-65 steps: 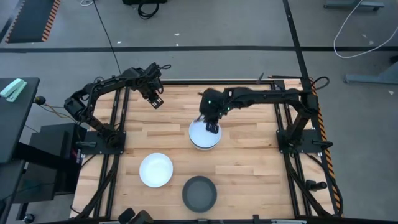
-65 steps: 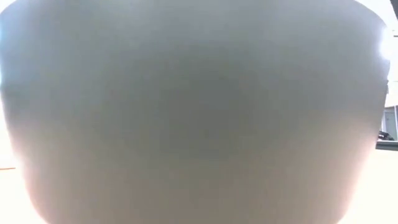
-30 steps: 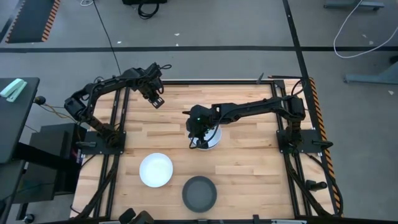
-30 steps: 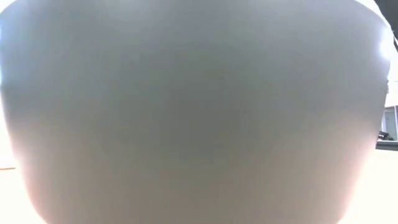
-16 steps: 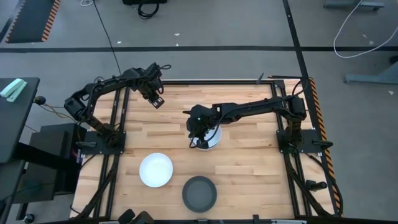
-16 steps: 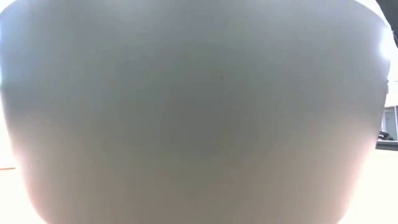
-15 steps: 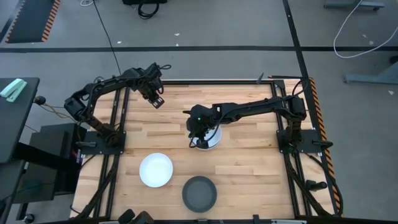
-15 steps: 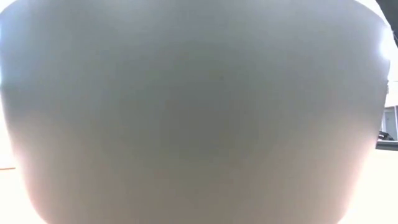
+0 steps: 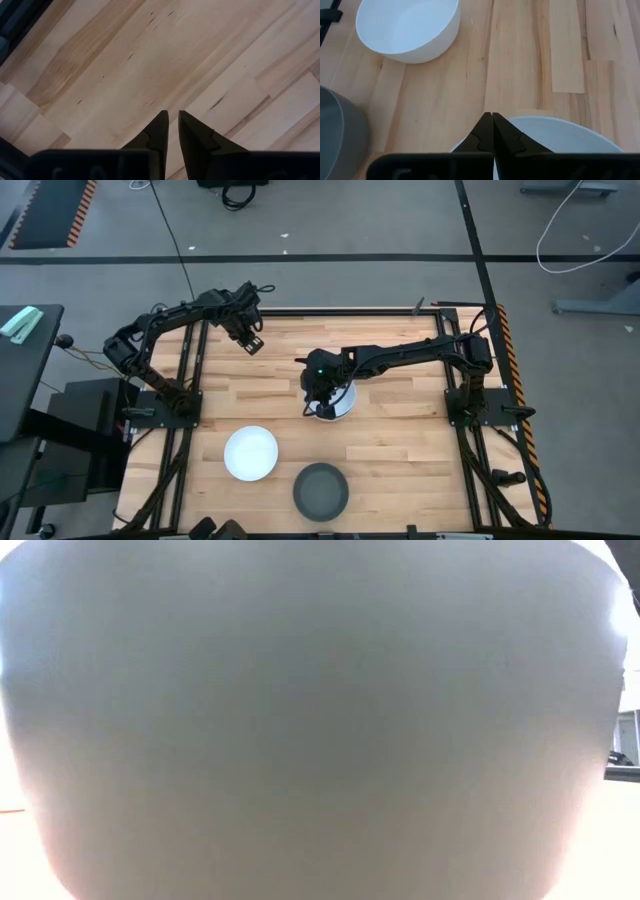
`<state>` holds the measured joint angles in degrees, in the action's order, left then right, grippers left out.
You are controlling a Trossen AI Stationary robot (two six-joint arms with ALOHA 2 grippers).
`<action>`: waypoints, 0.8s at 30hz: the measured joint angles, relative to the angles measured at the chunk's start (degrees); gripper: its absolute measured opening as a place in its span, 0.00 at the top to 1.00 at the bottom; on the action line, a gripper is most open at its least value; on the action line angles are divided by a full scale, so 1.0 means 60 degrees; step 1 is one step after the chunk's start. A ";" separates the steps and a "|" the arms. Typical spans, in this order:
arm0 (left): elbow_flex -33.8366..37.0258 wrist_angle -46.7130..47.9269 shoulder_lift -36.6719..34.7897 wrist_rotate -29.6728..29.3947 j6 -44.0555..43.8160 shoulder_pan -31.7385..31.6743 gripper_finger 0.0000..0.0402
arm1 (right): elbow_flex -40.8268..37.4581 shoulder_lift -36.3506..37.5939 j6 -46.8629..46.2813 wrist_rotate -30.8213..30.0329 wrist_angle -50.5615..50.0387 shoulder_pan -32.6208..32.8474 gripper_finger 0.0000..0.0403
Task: Nest bowls inside each other
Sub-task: Stack the bottom stacked bowls on top of the top stacked bowls
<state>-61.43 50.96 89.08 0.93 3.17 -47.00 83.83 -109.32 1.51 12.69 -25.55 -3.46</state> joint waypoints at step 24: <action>0.0000 0.0066 0.0000 0.0000 -0.0185 0.0007 0.87 | -0.0286 -0.0029 -0.0042 0.0004 0.0162 0.0102 1.00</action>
<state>-61.43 51.35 89.08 0.93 2.07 -46.96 82.12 -109.49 1.26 12.71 -24.58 -2.85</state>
